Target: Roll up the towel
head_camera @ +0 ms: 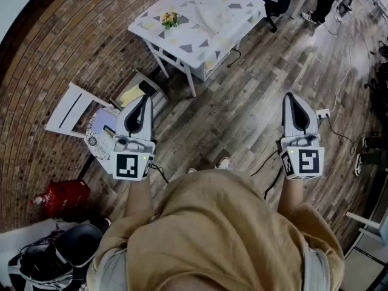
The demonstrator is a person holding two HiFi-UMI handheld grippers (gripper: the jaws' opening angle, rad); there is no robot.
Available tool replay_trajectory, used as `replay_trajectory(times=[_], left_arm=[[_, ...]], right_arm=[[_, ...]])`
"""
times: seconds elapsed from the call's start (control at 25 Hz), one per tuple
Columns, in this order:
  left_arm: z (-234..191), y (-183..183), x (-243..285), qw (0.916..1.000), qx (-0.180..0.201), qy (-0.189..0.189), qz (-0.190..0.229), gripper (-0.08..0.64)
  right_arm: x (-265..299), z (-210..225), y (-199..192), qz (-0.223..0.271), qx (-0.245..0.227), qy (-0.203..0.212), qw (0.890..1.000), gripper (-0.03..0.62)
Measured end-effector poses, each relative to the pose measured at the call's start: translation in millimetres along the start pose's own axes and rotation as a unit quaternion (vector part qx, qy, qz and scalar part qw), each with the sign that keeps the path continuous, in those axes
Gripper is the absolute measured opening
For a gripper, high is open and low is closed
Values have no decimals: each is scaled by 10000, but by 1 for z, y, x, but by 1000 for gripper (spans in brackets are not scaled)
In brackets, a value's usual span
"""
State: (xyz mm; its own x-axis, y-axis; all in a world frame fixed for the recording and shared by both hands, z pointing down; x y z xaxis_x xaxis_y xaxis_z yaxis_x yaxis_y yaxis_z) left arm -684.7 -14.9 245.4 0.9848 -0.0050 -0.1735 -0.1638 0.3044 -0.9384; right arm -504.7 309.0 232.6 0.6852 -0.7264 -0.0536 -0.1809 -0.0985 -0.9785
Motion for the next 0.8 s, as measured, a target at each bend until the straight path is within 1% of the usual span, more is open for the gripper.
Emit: replay_trajectory(times=[0.2, 0.44, 0.6, 0.72, 0.8], left_arm=[[-4, -7, -4, 10000, -52, 20, -76, 61], [3, -14, 2, 9998, -63, -127, -121, 61], [14, -10, 15, 9998, -55, -208, -20, 63], [26, -5, 31, 9992, -166, -369, 34, 63], [33, -2, 41, 9985, -177, -505, 103, 63]], right_arm=[[6, -6, -2, -20, 14, 32, 10000, 5], [4, -6, -13, -177, 117, 53, 9998, 5], [0, 4, -21, -199, 271, 226, 9992, 6], [-2, 18, -25, -201, 212, 228, 9993, 9], [-2, 29, -27, -197, 181, 228, 9994, 11]])
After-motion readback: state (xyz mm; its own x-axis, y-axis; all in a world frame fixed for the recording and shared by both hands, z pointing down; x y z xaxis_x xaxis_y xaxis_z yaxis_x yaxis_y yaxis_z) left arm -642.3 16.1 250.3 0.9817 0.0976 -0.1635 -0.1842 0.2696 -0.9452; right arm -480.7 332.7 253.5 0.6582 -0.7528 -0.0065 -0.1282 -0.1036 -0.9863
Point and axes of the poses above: the fingertips, and each gripper's own axes: x forward along the fingers, z to its right, y out of its top, the point moved 4 cm from there along -x, backward along the fingers, and after that the axes turned 2 degrees about -y, right-handed, at the moved point
